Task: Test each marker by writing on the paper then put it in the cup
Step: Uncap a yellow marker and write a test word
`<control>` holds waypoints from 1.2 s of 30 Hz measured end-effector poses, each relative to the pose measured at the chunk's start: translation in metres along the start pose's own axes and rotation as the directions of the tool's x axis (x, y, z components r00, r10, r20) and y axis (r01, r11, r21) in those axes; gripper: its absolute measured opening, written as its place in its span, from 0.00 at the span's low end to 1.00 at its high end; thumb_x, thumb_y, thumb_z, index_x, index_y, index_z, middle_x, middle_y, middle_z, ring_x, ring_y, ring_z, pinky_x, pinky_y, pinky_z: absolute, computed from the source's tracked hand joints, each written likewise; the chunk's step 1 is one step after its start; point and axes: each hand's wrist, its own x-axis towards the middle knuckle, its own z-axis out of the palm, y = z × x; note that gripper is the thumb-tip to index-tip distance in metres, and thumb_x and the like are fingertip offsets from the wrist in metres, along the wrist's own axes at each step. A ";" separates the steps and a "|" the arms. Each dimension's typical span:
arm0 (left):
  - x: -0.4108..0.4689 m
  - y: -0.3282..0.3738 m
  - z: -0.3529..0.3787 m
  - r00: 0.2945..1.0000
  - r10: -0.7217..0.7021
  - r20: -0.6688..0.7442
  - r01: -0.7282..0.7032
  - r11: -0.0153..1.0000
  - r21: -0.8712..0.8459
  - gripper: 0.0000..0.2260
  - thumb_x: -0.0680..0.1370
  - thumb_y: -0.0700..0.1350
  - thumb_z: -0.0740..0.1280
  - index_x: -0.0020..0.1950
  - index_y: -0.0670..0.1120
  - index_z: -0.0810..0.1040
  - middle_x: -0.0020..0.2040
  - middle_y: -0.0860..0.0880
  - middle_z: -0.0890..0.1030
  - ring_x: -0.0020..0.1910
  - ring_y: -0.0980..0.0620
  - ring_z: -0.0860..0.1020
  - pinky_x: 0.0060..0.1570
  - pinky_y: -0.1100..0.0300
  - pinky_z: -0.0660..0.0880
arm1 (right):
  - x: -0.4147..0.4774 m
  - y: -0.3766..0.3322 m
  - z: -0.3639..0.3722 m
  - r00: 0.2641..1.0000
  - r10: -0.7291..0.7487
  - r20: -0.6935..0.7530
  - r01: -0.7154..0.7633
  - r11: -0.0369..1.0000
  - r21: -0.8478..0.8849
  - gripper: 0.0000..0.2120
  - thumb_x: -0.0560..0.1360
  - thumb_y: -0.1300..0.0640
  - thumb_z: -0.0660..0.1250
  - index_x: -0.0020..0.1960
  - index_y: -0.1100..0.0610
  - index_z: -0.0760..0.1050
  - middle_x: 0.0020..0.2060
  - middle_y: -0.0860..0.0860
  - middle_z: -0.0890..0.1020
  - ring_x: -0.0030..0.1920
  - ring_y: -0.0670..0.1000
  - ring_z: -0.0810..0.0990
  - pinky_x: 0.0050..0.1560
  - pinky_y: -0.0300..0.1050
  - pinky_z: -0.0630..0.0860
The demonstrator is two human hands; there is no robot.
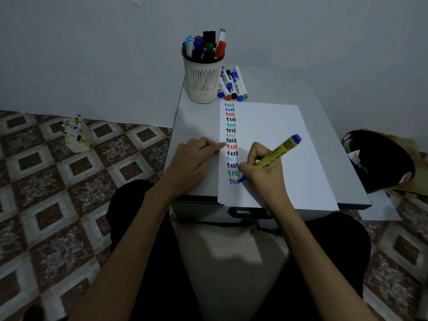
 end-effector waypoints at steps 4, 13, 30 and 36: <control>-0.001 0.006 -0.003 0.993 -0.018 -0.120 -0.015 0.963 -0.269 0.27 0.76 0.32 0.60 0.74 0.46 0.60 0.64 0.46 0.69 0.57 0.53 0.72 0.58 0.65 0.70 | 0.000 -0.013 -0.006 0.992 0.098 -0.080 -0.064 0.934 0.351 0.17 0.72 0.70 0.70 0.35 0.58 0.63 0.26 0.50 0.72 0.23 0.46 0.65 0.25 0.35 0.65; -0.006 0.011 -0.011 0.958 -0.238 -0.160 0.111 0.822 -0.558 0.13 0.70 0.38 0.74 0.51 0.49 0.77 0.48 0.52 0.82 0.47 0.56 0.80 0.46 0.63 0.75 | 0.004 -0.026 -0.008 0.992 0.058 0.114 -0.108 0.858 0.502 0.07 0.72 0.69 0.59 0.45 0.64 0.75 0.37 0.59 0.82 0.37 0.56 0.83 0.37 0.45 0.81; -0.007 0.006 -0.013 0.965 -0.093 -0.245 -0.037 0.877 -0.479 0.10 0.71 0.38 0.70 0.51 0.47 0.79 0.47 0.55 0.81 0.47 0.59 0.80 0.50 0.67 0.75 | 0.003 -0.026 0.013 0.990 0.130 0.059 -0.143 0.888 0.437 0.09 0.73 0.74 0.65 0.38 0.63 0.71 0.34 0.65 0.78 0.29 0.58 0.81 0.32 0.44 0.79; -0.008 0.006 -0.014 0.936 -0.007 -0.351 -0.100 0.953 -0.286 0.09 0.71 0.38 0.70 0.51 0.43 0.81 0.46 0.51 0.81 0.45 0.60 0.79 0.49 0.72 0.72 | 0.002 -0.024 0.025 0.987 0.160 0.020 -0.150 0.864 0.481 0.07 0.74 0.71 0.65 0.41 0.62 0.70 0.31 0.60 0.81 0.28 0.55 0.81 0.33 0.43 0.80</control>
